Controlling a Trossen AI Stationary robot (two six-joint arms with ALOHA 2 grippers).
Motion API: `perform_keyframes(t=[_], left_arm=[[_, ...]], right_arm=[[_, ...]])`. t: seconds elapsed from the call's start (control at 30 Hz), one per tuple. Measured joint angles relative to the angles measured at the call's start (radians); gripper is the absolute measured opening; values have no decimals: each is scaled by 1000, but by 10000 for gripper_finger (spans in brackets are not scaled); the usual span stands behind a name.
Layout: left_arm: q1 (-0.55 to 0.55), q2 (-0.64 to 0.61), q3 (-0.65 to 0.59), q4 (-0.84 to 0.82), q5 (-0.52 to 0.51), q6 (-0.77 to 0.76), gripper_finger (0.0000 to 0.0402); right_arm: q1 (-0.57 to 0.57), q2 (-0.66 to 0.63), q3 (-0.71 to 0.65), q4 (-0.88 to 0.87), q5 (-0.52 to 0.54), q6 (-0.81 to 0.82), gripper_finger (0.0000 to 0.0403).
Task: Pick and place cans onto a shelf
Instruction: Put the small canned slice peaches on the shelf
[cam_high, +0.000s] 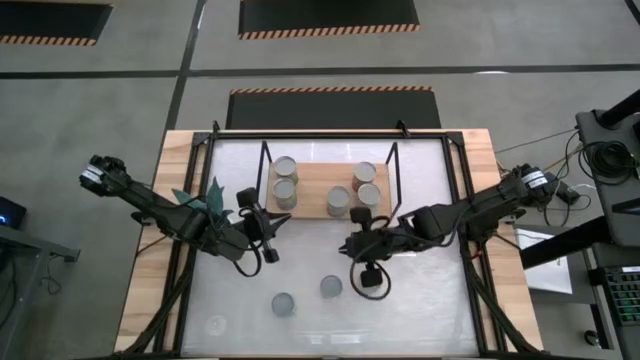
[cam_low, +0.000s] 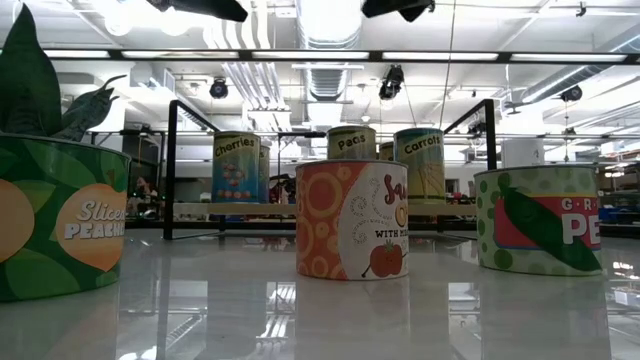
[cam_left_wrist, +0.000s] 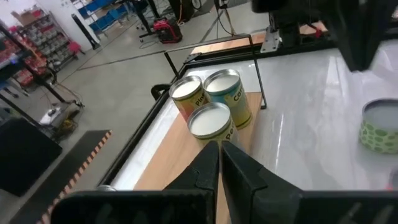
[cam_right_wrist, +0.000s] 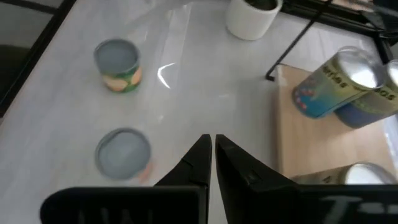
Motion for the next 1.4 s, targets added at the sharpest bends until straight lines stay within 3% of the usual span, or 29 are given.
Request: perform_keyframes(t=[0.1,0.47,0.8,1.0,1.17,1.4], left_arm=[[0,0,0,0,22,-69,0],[-96,49,36,-27,357,-478,0],[-134,279,347,-432,781,-901,0],[-195,476,520,-577,823,-945,6],[-195,618,666,-761,837,-944,57],[-206,763,778,-906,816,-903,190]], right_arm=[[28,0,-25,0,0,-6,13],[86,-8,-138,77,0,-106,13],[85,-8,-206,142,0,-149,13],[85,-8,-231,145,0,-140,13],[85,-8,-233,146,0,-139,13],[96,-8,-233,146,-8,-139,13]])
